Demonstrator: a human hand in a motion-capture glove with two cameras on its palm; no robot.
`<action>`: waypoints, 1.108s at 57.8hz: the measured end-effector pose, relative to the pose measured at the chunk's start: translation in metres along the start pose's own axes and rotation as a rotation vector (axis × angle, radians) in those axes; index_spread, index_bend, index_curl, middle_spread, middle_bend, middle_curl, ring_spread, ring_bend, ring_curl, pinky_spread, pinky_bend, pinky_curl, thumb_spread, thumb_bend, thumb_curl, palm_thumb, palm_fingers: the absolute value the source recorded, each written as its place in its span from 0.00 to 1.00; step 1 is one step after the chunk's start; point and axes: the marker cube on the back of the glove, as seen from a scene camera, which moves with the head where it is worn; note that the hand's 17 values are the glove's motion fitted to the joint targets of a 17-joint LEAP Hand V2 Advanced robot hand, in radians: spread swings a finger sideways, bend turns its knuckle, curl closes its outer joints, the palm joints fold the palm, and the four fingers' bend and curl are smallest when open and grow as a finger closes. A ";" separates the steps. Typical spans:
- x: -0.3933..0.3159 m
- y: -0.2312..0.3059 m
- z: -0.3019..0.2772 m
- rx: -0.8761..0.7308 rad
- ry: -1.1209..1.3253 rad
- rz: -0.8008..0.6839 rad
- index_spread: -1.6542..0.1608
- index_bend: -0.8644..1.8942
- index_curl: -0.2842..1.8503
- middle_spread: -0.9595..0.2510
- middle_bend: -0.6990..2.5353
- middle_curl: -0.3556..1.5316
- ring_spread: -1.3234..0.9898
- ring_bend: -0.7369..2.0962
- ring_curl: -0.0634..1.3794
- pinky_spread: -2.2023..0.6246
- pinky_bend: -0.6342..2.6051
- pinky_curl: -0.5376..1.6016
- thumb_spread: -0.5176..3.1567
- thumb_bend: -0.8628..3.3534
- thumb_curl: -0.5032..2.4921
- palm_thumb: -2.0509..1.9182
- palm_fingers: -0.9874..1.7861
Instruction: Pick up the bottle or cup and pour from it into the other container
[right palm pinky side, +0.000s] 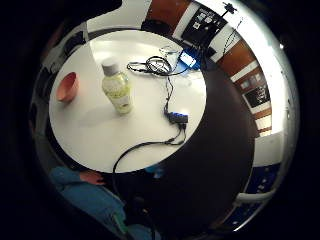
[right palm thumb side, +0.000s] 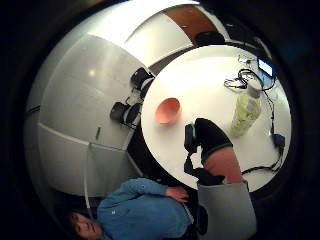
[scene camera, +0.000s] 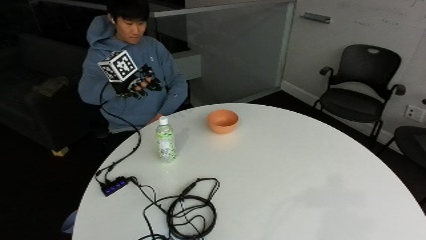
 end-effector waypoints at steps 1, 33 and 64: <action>0.004 0.000 0.000 0.006 -0.013 0.003 0.70 0.38 0.28 0.78 0.27 0.31 0.65 0.39 0.24 0.86 0.36 0.37 0.42 0.20 0.31 0.70 0.42; 0.118 -0.011 0.011 0.075 -0.409 0.189 0.70 0.38 0.28 0.78 0.27 0.33 0.65 0.40 0.24 0.86 0.34 0.37 0.41 0.20 0.31 0.67 0.42; 0.158 -0.009 0.061 0.020 -0.688 0.188 0.69 0.37 0.27 0.77 0.27 0.33 0.65 0.41 0.25 0.87 0.35 0.37 0.40 0.20 0.29 0.65 0.40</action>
